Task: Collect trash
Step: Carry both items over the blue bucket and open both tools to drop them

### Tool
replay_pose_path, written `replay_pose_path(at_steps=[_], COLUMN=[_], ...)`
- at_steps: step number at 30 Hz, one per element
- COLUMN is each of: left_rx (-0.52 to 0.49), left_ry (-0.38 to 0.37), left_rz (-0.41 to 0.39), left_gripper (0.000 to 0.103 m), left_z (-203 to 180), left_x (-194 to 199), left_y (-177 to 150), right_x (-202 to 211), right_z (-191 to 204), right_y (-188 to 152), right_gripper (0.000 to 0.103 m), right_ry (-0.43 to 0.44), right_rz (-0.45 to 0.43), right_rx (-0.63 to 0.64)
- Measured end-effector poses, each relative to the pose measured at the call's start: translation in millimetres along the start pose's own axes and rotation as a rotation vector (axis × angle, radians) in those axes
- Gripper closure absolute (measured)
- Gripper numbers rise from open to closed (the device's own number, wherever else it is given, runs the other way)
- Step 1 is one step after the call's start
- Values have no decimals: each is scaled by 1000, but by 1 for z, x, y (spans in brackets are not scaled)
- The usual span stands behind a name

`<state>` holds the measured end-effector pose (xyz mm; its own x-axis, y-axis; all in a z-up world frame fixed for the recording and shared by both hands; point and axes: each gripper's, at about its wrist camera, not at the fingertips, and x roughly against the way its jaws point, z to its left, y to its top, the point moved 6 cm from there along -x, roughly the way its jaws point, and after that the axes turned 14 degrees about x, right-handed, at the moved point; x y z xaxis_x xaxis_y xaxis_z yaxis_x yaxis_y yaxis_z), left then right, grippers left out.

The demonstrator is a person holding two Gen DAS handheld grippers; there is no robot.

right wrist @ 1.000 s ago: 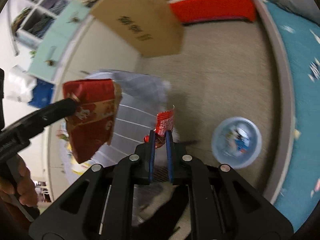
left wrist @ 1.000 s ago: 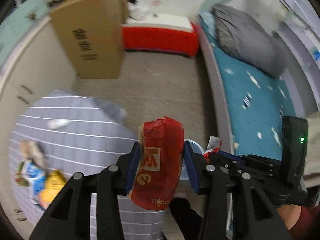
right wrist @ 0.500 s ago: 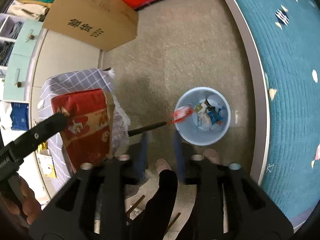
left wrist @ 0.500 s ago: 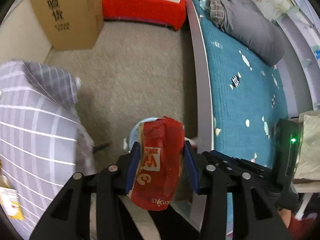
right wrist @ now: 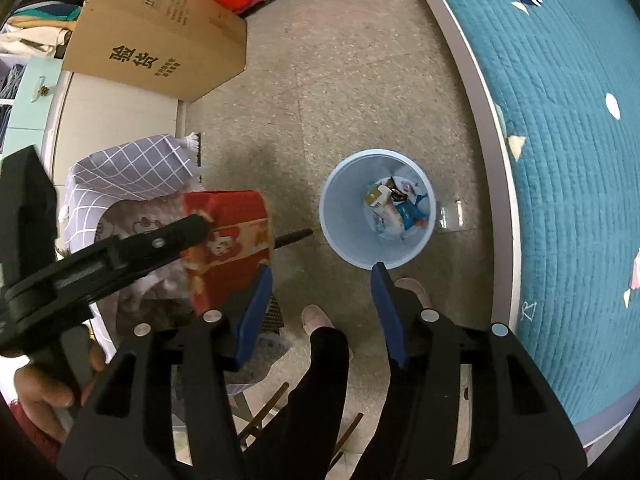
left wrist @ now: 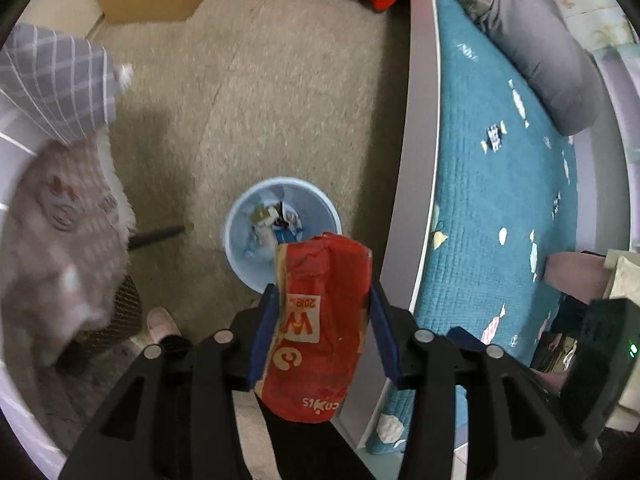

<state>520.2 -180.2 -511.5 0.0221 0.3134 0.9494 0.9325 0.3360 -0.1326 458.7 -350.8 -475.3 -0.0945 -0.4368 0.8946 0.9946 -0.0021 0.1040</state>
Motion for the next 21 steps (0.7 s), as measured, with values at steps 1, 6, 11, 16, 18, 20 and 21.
replay_pose_path(at_steps=[1, 6, 11, 16, 18, 20, 21], left_rx=[5, -6, -28, 6, 12, 17, 20], left_ry=[6, 24, 20, 36, 59, 72, 64], left_rz=[9, 43, 44, 66, 79, 85, 91], left_gripper=[58, 57, 54, 24, 24, 24, 24], left_z=[0, -9, -23, -23, -20, -15, -13], left_x=[-7, -30, -34, -42, -44, -44, -43], left_y=[-1, -3, 1, 6, 5, 3, 1], right_x=[-1, -1, 4, 8, 8, 8, 8], right_z=[-3, -15, -23, -27, -27, -27, -27], right_y=[-2, -3, 0, 3, 1, 0, 1], right_gripper=[51, 51, 51, 50, 50, 50, 50], right_ry=[-2, -6, -6, -7, -4, -3, -2], right_rz=[1, -1, -18, -26, -22, -20, -19], right_rx=[-5, -36, -58, -68, -71, -74, -73])
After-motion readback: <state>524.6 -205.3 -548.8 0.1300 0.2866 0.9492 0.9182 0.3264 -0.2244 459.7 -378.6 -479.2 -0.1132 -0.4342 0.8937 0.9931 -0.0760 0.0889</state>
